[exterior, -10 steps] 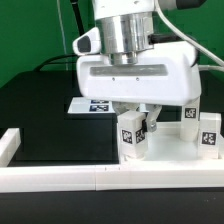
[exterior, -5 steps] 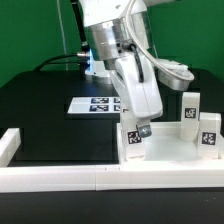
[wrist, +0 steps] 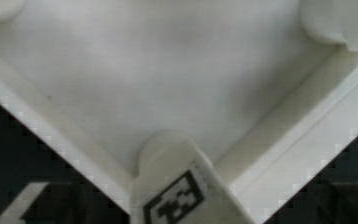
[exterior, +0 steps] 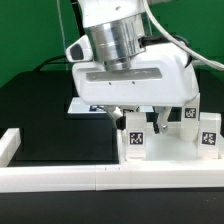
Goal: Assemble square table
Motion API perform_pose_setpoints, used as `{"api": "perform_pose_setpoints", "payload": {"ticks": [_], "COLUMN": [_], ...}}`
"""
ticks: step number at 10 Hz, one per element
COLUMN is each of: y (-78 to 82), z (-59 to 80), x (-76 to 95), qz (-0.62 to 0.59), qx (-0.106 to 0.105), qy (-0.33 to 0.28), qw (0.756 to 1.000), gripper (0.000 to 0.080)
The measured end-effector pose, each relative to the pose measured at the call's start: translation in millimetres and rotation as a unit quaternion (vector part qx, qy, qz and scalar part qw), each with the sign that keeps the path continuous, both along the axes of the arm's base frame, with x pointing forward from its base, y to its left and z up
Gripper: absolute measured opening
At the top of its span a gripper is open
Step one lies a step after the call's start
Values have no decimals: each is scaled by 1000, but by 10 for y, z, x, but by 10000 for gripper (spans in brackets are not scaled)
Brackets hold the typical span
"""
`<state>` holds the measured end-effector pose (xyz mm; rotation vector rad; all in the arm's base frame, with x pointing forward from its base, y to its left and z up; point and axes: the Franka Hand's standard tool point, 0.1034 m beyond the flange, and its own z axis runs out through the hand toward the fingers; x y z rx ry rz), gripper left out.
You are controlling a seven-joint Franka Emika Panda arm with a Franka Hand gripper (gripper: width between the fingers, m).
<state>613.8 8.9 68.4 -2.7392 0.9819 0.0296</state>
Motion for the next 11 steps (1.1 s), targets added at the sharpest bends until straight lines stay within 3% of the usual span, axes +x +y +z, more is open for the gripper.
{"api": "perform_pose_setpoints", "payload": {"ticks": [2, 4, 6, 7, 8, 9, 10, 11], "y": [-19, -111, -110, -107, -104, -102, -101, -100], "z": [-16, 14, 7, 6, 4, 3, 3, 2], "x": [-4, 78, 91, 91, 91, 90, 91, 91], "qz": [81, 246, 239, 216, 179, 150, 119, 96], "qx": [-10, -54, -57, -55, -52, -50, -48, -47], "qy": [-14, -46, -51, -47, -40, -35, -29, -25], "qw": [997, 967, 968, 974, 982, 987, 991, 994], "gripper": [648, 649, 649, 562, 562, 367, 285, 285]}}
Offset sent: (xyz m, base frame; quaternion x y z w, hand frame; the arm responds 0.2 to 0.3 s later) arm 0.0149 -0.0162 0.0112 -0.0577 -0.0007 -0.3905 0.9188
